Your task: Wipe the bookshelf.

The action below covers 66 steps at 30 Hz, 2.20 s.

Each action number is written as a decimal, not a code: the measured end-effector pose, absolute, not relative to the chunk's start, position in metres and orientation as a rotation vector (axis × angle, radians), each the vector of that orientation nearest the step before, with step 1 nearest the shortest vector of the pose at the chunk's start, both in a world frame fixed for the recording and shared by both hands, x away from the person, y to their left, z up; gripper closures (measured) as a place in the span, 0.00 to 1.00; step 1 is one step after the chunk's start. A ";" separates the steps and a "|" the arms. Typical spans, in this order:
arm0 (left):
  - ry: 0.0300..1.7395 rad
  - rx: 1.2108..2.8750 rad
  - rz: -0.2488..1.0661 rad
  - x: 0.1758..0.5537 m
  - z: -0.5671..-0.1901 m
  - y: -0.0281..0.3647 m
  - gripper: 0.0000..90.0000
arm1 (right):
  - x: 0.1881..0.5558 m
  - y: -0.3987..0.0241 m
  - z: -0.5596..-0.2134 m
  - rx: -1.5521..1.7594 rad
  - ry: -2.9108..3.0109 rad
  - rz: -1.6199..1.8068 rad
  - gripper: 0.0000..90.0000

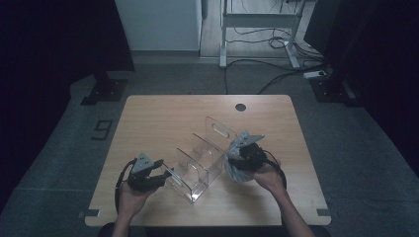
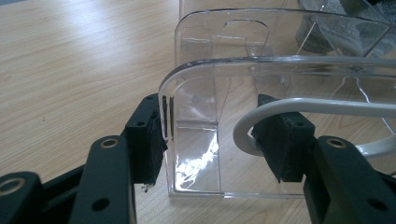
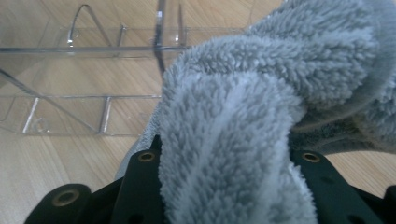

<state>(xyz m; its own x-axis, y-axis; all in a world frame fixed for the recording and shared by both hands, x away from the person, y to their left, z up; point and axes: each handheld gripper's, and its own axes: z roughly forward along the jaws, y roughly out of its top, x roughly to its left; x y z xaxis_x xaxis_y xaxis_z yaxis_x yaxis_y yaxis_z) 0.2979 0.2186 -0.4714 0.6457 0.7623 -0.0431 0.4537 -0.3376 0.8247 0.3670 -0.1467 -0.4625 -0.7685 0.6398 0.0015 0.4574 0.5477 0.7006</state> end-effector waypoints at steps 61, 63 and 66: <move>1.045 1.978 0.523 0.301 -0.470 0.208 0.50 | 0.301 -0.074 -0.456 0.581 2.802 1.128 0.68; 1.049 1.978 0.524 0.301 -0.470 0.208 0.50 | 0.298 -0.072 -0.456 0.562 2.814 1.139 0.68; 1.055 1.980 0.525 0.301 -0.470 0.207 0.50 | 0.293 -0.068 -0.456 0.546 2.831 1.143 0.68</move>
<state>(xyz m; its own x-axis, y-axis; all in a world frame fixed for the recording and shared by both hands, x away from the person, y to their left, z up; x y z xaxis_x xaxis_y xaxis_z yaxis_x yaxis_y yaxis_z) 0.3006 0.2072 -0.4699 0.5636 0.8259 -0.0137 0.4874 -0.3191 0.8127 0.2933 -0.0676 -0.4556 -0.9372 0.3362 0.0924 0.3062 0.6667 0.6796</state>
